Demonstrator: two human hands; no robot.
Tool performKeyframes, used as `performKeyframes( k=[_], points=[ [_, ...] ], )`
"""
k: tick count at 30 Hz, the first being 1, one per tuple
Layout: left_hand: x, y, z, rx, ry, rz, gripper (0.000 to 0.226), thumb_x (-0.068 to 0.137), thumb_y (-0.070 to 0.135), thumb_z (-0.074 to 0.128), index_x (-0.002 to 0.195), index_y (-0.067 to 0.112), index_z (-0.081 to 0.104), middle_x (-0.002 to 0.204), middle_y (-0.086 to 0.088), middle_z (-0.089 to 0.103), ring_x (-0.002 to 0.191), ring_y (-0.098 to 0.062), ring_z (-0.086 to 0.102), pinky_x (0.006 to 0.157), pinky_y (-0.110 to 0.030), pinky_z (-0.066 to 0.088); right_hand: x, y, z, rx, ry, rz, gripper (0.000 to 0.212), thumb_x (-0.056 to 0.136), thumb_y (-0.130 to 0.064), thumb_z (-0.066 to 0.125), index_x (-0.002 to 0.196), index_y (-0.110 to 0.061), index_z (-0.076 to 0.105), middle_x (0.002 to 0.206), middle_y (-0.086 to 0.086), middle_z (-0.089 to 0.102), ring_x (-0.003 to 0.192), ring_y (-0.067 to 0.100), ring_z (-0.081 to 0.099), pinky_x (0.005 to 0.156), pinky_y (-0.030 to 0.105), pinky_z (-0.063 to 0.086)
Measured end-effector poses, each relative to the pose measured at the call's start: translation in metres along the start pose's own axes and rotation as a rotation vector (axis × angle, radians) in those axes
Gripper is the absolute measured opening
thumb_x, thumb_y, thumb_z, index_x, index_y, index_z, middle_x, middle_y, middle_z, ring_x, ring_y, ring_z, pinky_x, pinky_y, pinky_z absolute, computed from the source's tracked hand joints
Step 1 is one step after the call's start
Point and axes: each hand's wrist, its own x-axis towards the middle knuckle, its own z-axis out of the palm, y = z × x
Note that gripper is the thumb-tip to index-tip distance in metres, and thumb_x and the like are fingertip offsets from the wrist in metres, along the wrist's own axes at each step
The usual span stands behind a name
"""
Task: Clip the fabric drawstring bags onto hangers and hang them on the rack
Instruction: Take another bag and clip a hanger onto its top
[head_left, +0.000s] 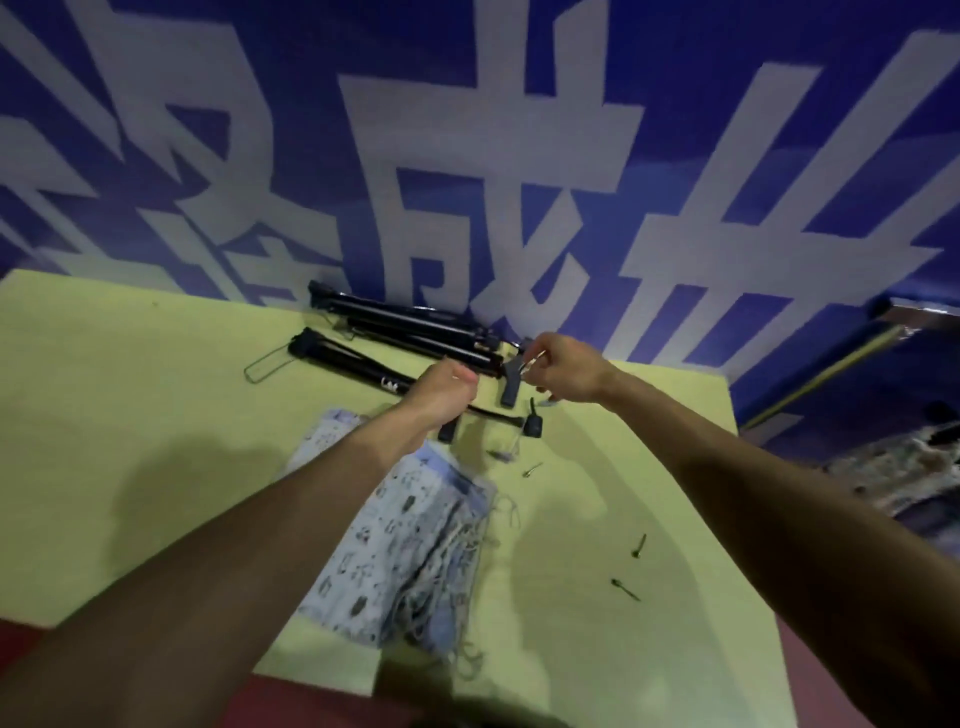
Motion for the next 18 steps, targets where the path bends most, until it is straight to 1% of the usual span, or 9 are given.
performKeyframes(
  k=[2, 4, 6, 8, 9, 11, 12, 15, 18],
  points=[
    [0.001, -0.034, -0.003, 0.032, -0.045, -0.049, 0.015, 0.092, 0.011, 0.048, 0.098, 0.016, 0.06, 0.111, -0.01, 0.06, 0.101, -0.024, 0.057, 0.091, -0.033, 0.047, 0.003, -0.004, 0.024, -0.036, -0.022, 0.015, 0.027, 0.089, -0.018, 0.057, 0.113, -0.006, 0.06, 0.111, 0.013, 0.065, 0.105, 0.031, 0.061, 0.086, 0.038, 0.051],
    [0.0, -0.064, 0.0, 0.091, -0.098, -0.079, 0.023, 0.095, 0.012, 0.045, 0.114, 0.011, 0.057, 0.115, -0.007, 0.056, 0.11, -0.026, 0.055, 0.094, -0.033, 0.046, 0.005, -0.001, 0.046, -0.066, -0.031, 0.036, 0.028, 0.09, -0.018, 0.057, 0.116, -0.008, 0.06, 0.116, 0.011, 0.063, 0.109, 0.028, 0.058, 0.083, 0.031, 0.045],
    [-0.004, -0.082, 0.008, 0.157, -0.122, -0.079, 0.018, 0.096, 0.016, 0.045, 0.11, 0.012, 0.056, 0.109, -0.007, 0.055, 0.106, -0.027, 0.056, 0.089, -0.035, 0.046, 0.003, 0.008, 0.06, -0.085, -0.039, 0.045, 0.027, 0.09, -0.017, 0.057, 0.115, -0.008, 0.061, 0.118, 0.011, 0.063, 0.11, 0.028, 0.059, 0.086, 0.033, 0.045],
    [-0.007, -0.102, 0.017, 0.243, -0.136, -0.081, 0.007, 0.095, 0.021, 0.048, 0.097, 0.015, 0.052, 0.096, -0.007, 0.056, 0.09, -0.027, 0.056, 0.076, -0.033, 0.045, 0.002, 0.022, 0.074, -0.116, -0.052, 0.062, 0.027, 0.09, -0.016, 0.056, 0.115, -0.007, 0.061, 0.119, 0.014, 0.063, 0.109, 0.029, 0.059, 0.084, 0.032, 0.045],
    [-0.009, -0.109, 0.019, 0.294, -0.144, -0.078, 0.009, 0.094, 0.023, 0.05, 0.092, 0.015, 0.049, 0.087, -0.005, 0.054, 0.084, -0.026, 0.054, 0.071, -0.032, 0.042, 0.002, 0.028, 0.078, -0.147, -0.058, 0.065, 0.028, 0.09, -0.016, 0.055, 0.116, -0.006, 0.061, 0.12, 0.014, 0.062, 0.108, 0.03, 0.059, 0.083, 0.031, 0.045],
    [-0.013, -0.126, 0.028, 0.38, -0.184, -0.072, 0.019, 0.091, 0.031, 0.055, 0.086, 0.015, 0.045, 0.077, -0.003, 0.049, 0.08, -0.026, 0.052, 0.068, -0.031, 0.039, 0.001, 0.045, 0.088, -0.194, -0.067, 0.101, 0.027, 0.091, -0.015, 0.053, 0.116, -0.008, 0.061, 0.123, 0.014, 0.061, 0.11, 0.03, 0.057, 0.085, 0.033, 0.045],
    [-0.016, -0.133, 0.031, 0.428, -0.201, -0.064, 0.023, 0.089, 0.034, 0.058, 0.084, 0.015, 0.044, 0.078, -0.004, 0.05, 0.08, -0.026, 0.053, 0.069, -0.032, 0.041, 0.002, 0.054, 0.092, -0.221, -0.071, 0.123, 0.027, 0.091, -0.015, 0.053, 0.116, -0.008, 0.062, 0.124, 0.013, 0.06, 0.111, 0.03, 0.056, 0.085, 0.033, 0.045],
    [-0.023, -0.153, 0.04, 0.597, -0.188, -0.055, 0.029, 0.084, 0.037, 0.063, 0.091, 0.013, 0.049, 0.098, -0.009, 0.058, 0.09, -0.029, 0.059, 0.083, -0.041, 0.051, 0.005, 0.082, 0.108, -0.305, -0.105, 0.153, 0.029, 0.09, -0.011, 0.052, 0.117, -0.008, 0.062, 0.125, 0.011, 0.06, 0.111, 0.028, 0.055, 0.083, 0.031, 0.044],
    [-0.03, -0.166, 0.044, 0.663, -0.15, -0.048, 0.023, 0.088, 0.033, 0.06, 0.092, 0.011, 0.054, 0.101, -0.009, 0.06, 0.092, -0.03, 0.061, 0.081, -0.044, 0.052, 0.011, 0.1, 0.12, -0.322, -0.083, 0.163, 0.03, 0.089, -0.009, 0.05, 0.117, -0.009, 0.062, 0.123, 0.014, 0.06, 0.112, 0.03, 0.055, 0.088, 0.035, 0.047]
  ],
)
